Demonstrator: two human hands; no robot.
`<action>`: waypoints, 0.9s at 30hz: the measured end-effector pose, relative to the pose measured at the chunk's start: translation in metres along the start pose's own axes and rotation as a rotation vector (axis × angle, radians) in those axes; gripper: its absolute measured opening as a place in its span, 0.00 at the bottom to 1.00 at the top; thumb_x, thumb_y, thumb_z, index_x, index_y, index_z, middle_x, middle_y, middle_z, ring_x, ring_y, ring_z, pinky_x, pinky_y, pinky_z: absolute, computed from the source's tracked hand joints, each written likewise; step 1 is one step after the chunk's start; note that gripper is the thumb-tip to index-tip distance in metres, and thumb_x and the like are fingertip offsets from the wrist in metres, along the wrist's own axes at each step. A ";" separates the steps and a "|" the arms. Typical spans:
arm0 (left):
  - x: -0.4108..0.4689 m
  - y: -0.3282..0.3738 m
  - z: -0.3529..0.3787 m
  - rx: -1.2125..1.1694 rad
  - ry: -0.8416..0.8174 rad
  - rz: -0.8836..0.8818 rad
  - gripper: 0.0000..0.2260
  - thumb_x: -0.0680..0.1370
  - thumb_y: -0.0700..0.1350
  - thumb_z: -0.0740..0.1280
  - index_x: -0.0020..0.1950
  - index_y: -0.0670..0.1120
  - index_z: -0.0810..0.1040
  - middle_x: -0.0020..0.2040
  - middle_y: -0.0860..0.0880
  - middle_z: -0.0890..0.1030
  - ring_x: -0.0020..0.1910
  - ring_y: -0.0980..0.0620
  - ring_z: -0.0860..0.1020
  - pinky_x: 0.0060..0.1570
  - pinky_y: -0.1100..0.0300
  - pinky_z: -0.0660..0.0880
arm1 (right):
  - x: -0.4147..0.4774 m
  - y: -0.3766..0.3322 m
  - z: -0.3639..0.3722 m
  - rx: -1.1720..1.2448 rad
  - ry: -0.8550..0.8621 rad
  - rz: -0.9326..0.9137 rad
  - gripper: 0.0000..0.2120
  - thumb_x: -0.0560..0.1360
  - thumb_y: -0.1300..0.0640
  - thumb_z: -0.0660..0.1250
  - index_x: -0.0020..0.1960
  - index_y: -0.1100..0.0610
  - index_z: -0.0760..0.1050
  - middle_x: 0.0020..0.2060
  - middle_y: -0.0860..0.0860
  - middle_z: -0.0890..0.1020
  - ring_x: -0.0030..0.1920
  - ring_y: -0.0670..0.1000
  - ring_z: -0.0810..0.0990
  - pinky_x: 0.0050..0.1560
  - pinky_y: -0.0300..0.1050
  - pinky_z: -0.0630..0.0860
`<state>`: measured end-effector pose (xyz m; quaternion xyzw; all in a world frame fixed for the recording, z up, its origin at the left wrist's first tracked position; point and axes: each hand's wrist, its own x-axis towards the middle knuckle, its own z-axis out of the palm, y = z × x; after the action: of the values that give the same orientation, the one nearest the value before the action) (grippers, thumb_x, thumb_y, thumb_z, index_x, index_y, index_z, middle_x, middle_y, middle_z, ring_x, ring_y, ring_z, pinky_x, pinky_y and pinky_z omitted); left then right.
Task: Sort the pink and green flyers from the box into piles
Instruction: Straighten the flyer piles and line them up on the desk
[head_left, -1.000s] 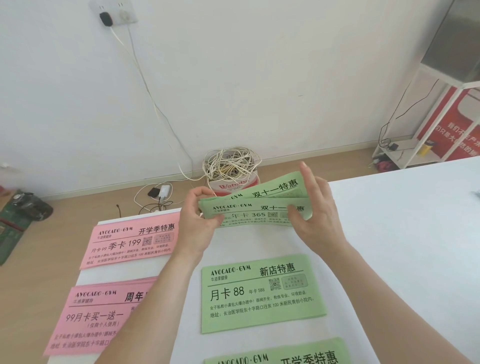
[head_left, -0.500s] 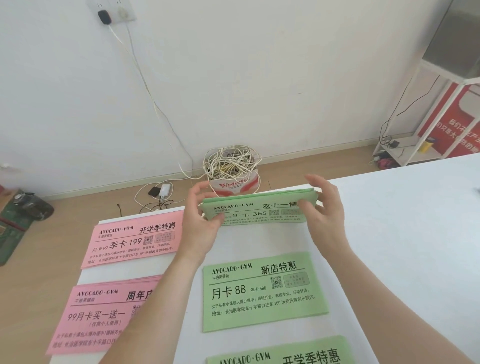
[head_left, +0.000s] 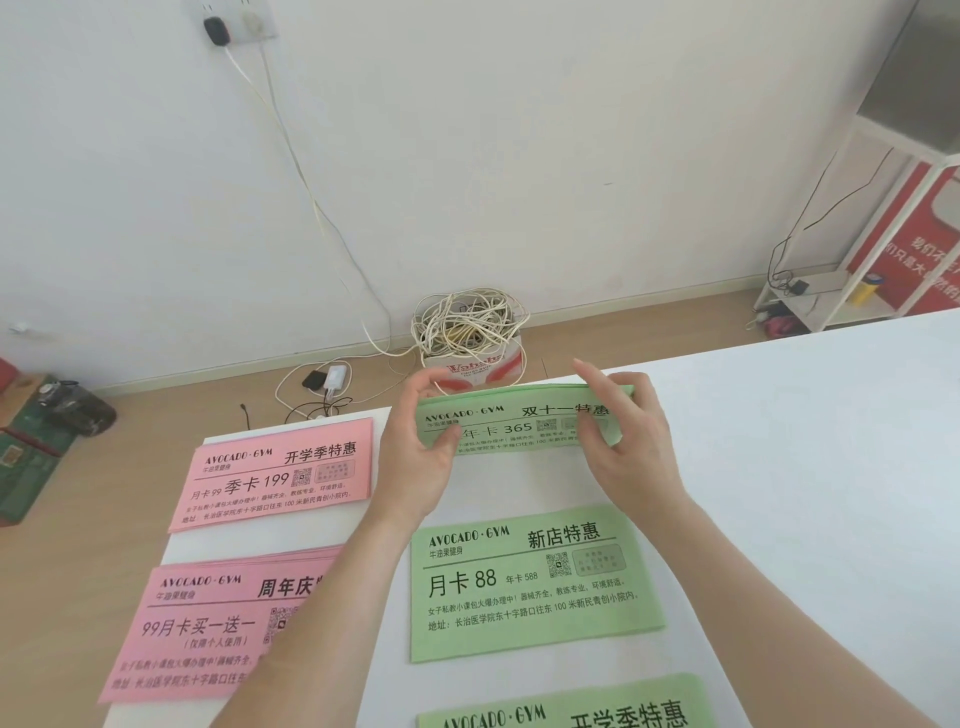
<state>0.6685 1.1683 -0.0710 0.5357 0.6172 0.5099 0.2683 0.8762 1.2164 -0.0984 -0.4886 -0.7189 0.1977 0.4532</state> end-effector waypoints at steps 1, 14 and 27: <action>0.000 -0.001 0.000 0.013 -0.009 0.016 0.29 0.73 0.29 0.67 0.55 0.65 0.71 0.55 0.67 0.76 0.58 0.58 0.75 0.62 0.51 0.71 | 0.000 0.001 0.000 -0.007 -0.006 -0.016 0.26 0.74 0.66 0.66 0.68 0.47 0.72 0.52 0.50 0.71 0.46 0.43 0.72 0.46 0.31 0.68; -0.006 -0.025 -0.007 0.222 -0.027 -0.049 0.18 0.77 0.34 0.64 0.52 0.59 0.69 0.49 0.56 0.78 0.47 0.54 0.77 0.49 0.56 0.74 | -0.004 -0.002 0.004 0.049 -0.238 0.075 0.27 0.76 0.66 0.63 0.69 0.44 0.68 0.46 0.48 0.70 0.46 0.36 0.71 0.44 0.23 0.65; 0.000 -0.017 -0.012 0.266 0.068 -0.111 0.18 0.77 0.32 0.63 0.56 0.54 0.66 0.42 0.61 0.75 0.44 0.51 0.76 0.42 0.62 0.69 | 0.005 -0.008 0.008 0.013 -0.171 0.024 0.34 0.72 0.75 0.56 0.68 0.41 0.66 0.52 0.51 0.75 0.48 0.42 0.71 0.48 0.28 0.66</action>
<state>0.6511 1.1657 -0.0820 0.5142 0.7168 0.4258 0.2014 0.8652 1.2187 -0.0944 -0.4756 -0.7477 0.2490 0.3908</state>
